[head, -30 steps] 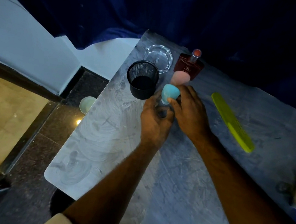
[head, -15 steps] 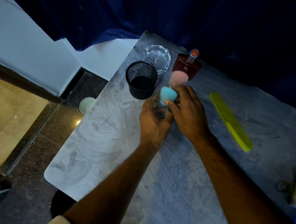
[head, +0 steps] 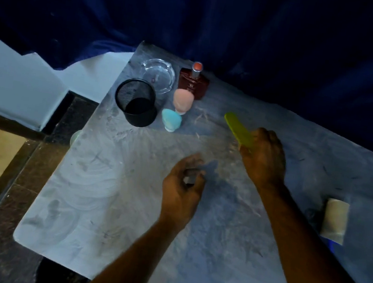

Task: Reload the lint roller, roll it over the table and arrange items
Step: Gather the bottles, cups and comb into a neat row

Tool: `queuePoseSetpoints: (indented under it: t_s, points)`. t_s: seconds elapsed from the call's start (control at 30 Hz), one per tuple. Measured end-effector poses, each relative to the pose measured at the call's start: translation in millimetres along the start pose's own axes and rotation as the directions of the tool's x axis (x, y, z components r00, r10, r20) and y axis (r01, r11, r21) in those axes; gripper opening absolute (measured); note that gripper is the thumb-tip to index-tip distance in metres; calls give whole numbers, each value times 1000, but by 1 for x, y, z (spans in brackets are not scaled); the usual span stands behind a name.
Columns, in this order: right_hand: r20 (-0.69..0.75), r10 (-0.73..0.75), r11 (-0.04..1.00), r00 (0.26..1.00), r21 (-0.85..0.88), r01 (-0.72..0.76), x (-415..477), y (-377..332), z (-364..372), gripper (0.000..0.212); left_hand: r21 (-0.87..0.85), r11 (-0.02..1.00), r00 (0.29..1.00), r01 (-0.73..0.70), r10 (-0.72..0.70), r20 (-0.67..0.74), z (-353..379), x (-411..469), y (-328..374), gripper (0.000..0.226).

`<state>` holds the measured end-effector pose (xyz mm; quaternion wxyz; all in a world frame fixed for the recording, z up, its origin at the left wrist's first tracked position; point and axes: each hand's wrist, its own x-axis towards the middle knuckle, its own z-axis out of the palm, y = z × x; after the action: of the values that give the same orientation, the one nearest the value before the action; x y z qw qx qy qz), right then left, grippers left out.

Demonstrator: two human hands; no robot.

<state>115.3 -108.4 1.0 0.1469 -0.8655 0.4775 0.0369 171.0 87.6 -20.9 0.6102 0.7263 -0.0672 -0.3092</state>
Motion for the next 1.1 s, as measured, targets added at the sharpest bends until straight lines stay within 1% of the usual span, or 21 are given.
queuePoseSetpoints:
  t_s: [0.1,0.23,0.3,0.37,0.43,0.47,0.5,0.57,0.6,0.63,0.67,0.7,0.73,0.77,0.8,0.83,0.9,0.93,1.0,1.07,1.1]
  points:
    - [55,-29,998,998,-62,32,8,11,3,43,-5,1000,997,13,-13,82,22,-3,-1,31]
    - [44,-108,983,993,-146,113,16,12,-1,37,-64,997,993,37,-30,116,39,0,3,30]
    - [53,-173,961,983,-211,181,17,12,-9,30,-12,999,990,-40,41,137,40,0,8,33]
    - [47,-271,929,961,-247,274,15,16,-19,30,89,973,964,-212,193,181,36,2,18,40]
    - [40,-397,877,917,-280,391,10,22,-32,33,261,871,902,-417,360,239,29,5,30,50]
    - [51,-467,833,883,-310,458,5,25,-38,33,380,785,871,-489,413,266,25,8,37,55]
    - [60,-546,779,836,-331,532,0,27,-46,34,497,693,853,-522,434,291,22,10,44,60]
    - [75,-671,687,738,-312,656,-8,28,-59,36,673,551,867,-493,379,324,15,16,53,63]
    - [80,-724,637,685,-303,709,-11,25,-65,31,725,513,885,-459,337,322,10,17,55,58]
    - [75,-757,605,649,-293,740,-13,20,-69,21,741,516,901,-429,297,316,4,18,55,51]
    - [43,-781,589,623,-280,758,-13,15,-70,12,706,586,917,-398,252,307,0,17,53,45]
    - [-16,-782,609,623,-230,759,-13,9,-68,5,603,724,936,-337,190,295,-4,16,51,40]
    - [-79,-755,654,651,-165,739,-13,3,-66,8,422,879,952,-221,101,289,-7,14,51,34]
    - [-125,-725,689,677,-107,717,-14,-2,-62,16,221,973,955,-72,3,295,-9,12,51,32]
    - [-172,-709,700,684,-58,712,-15,-6,-57,21,52,997,950,55,-68,305,-11,10,52,32]
    - [-230,-715,685,661,-38,728,-16,-10,-49,19,-61,991,947,123,-98,305,-14,8,51,35]
    - [-318,-732,648,603,-50,760,-17,-15,-29,16,-200,965,954,170,-110,280,-16,7,48,38]
    - [-342,-721,652,602,-42,757,-16,-16,-19,17,-254,949,958,189,-121,261,-17,7,46,36]
    - [-366,-662,692,654,38,721,-16,-18,-1,20,-296,939,975,173,-121,186,-15,11,42,29]
    - [-362,-557,746,748,178,642,-18,-20,14,23,-249,963,991,102,-78,106,-12,16,36,26]
    - [-360,-509,763,782,232,604,-19,-21,19,25,-241,966,993,91,-68,101,-11,19,35,27]
